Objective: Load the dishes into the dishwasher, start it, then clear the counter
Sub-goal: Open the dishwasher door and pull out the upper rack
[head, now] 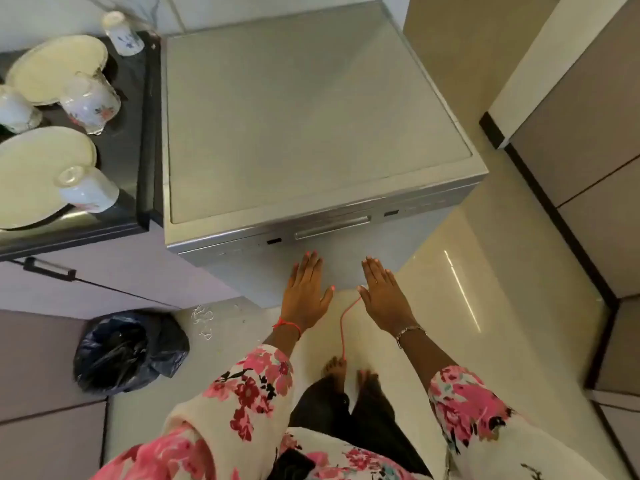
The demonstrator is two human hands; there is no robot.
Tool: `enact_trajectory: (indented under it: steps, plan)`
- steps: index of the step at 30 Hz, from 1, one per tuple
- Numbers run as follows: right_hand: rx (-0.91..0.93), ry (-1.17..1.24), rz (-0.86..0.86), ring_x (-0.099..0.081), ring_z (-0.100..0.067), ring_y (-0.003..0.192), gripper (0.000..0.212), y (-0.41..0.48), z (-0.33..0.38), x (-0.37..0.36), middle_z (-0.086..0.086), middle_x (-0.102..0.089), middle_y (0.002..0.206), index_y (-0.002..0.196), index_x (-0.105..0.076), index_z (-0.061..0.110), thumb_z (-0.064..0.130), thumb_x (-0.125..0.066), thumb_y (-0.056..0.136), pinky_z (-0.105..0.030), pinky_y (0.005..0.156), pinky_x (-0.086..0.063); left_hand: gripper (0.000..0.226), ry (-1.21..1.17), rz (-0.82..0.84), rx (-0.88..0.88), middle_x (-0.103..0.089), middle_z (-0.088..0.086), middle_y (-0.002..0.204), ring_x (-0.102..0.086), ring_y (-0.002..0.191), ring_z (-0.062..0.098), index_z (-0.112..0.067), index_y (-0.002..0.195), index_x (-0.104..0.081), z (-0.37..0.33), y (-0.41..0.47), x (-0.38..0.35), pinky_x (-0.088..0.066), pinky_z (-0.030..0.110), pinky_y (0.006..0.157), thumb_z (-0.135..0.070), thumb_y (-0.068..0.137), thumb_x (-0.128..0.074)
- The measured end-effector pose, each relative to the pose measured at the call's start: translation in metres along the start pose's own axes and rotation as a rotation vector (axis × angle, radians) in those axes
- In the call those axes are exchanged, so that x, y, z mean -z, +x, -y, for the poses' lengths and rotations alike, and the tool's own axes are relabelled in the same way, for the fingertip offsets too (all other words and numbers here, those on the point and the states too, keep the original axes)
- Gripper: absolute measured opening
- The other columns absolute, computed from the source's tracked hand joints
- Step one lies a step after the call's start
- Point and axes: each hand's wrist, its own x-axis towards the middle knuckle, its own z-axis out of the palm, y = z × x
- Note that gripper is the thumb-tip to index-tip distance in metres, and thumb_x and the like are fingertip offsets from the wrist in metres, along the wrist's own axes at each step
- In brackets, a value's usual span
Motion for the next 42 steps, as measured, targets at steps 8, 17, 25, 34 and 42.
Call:
enact_trajectory:
  steps: [8,17,25,34,42]
  plan:
    - [-0.406,1.538,-0.059,-0.063,-0.029,0.090,0.011,0.086,0.023,0.053,-0.012,-0.068,0.093,0.096,-0.065,0.005,0.009,-0.058,0.089,-0.033,0.085,-0.050,0.014,-1.305,-0.268,0.655,-0.066,0.010,0.097,-0.060,0.095,0.022,-0.005,0.100,-0.063,-0.036,0.064,0.031,-0.046,0.031,0.088,-0.012,0.091,-0.056]
    - [-0.514,2.202,0.052,-0.061,-0.026,0.080,0.018,0.110,0.022,0.062,-0.012,-0.063,0.075,0.075,-0.057,0.003,-0.005,-0.047,0.088,-0.033,0.087,-0.052,0.008,-2.051,-0.409,0.682,-0.064,0.005,0.094,-0.062,0.091,0.016,-0.010,0.093,-0.060,-0.041,0.084,0.040,-0.053,0.026,0.086,-0.008,0.092,-0.052]
    - [-0.407,2.119,0.024,-0.067,-0.018,0.077,0.014,0.107,0.024,0.058,-0.003,-0.071,0.071,0.087,-0.058,0.005,-0.005,-0.049,0.090,-0.026,0.070,-0.058,0.006,-1.925,-0.592,0.710,-0.063,0.006,0.093,-0.061,0.088,0.015,-0.011,0.094,-0.059,-0.065,0.090,0.038,-0.048,0.028,0.093,-0.013,0.093,-0.053]
    - [-0.344,2.025,0.238,-0.063,-0.021,0.101,0.031,0.004,-0.012,0.032,-0.010,-0.069,0.102,0.109,-0.059,0.003,-0.004,-0.057,0.079,-0.029,0.091,-0.052,0.017,-1.870,-0.468,0.838,-0.064,0.010,0.104,-0.063,0.098,0.016,-0.007,0.104,-0.058,-0.093,-0.007,-0.002,-0.055,0.020,0.075,-0.017,0.091,-0.056]
    - [-0.038,0.730,0.127,-0.063,-0.017,0.080,0.010,-0.055,-0.032,0.064,-0.009,-0.068,0.086,0.090,-0.069,0.007,0.013,-0.063,0.086,-0.011,0.066,-0.049,0.016,-0.758,-0.169,0.597,-0.070,0.008,0.088,-0.065,0.078,0.022,-0.003,0.085,-0.067,-0.091,-0.079,0.022,-0.047,0.023,0.067,-0.018,0.088,-0.062]
